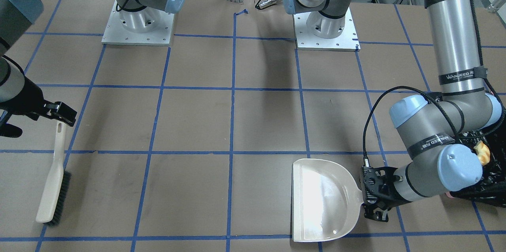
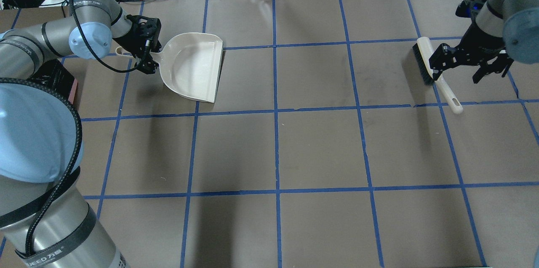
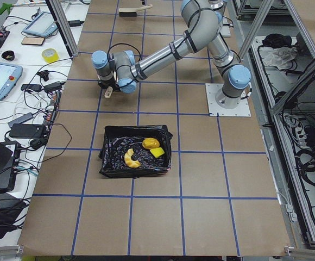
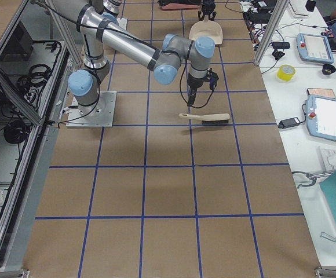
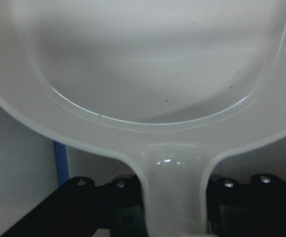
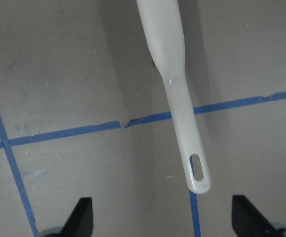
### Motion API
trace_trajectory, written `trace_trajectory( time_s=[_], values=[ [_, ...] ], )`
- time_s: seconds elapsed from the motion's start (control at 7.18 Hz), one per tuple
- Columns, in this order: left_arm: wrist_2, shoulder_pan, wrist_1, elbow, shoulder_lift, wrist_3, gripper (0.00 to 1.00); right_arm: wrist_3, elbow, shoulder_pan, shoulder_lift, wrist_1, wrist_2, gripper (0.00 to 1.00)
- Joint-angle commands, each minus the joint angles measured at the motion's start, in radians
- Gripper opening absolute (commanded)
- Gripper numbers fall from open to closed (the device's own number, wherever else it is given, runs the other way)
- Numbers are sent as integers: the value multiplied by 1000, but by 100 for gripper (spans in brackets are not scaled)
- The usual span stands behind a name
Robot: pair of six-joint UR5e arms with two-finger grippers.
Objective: Sweep and dump trash into bin
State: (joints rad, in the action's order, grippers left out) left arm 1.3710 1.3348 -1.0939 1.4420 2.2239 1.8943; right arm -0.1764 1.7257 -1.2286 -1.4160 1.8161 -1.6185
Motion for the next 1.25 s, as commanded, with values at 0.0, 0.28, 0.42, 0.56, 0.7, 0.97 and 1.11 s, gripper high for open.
trace_trajectory(
  time_s=[0.0,0.28,0.42,0.56,0.7,0.97,1.11],
  values=[
    [-1,6,3,21,5,-24,73,2,-28,-44,-151,-96,5,100],
    [-1,26,3,34,-18,-58,92,163,-29,-179,-202,-100,-1,100],
    [5,61,-10,32,-48,-131,92,195,-31,-249,-204,-98,8,100],
    [3,66,-30,34,-75,-139,92,215,-40,-308,-208,-96,15,100],
    [-3,66,-62,28,-102,-148,92,250,-47,-359,-207,-96,2,100],
    [13,69,-134,11,-177,-251,92,246,-49,-373,-207,-90,17,100],
    [38,69,-214,3,-222,-276,92,247,-55,-370,-207,-89,20,100]
  ],
)
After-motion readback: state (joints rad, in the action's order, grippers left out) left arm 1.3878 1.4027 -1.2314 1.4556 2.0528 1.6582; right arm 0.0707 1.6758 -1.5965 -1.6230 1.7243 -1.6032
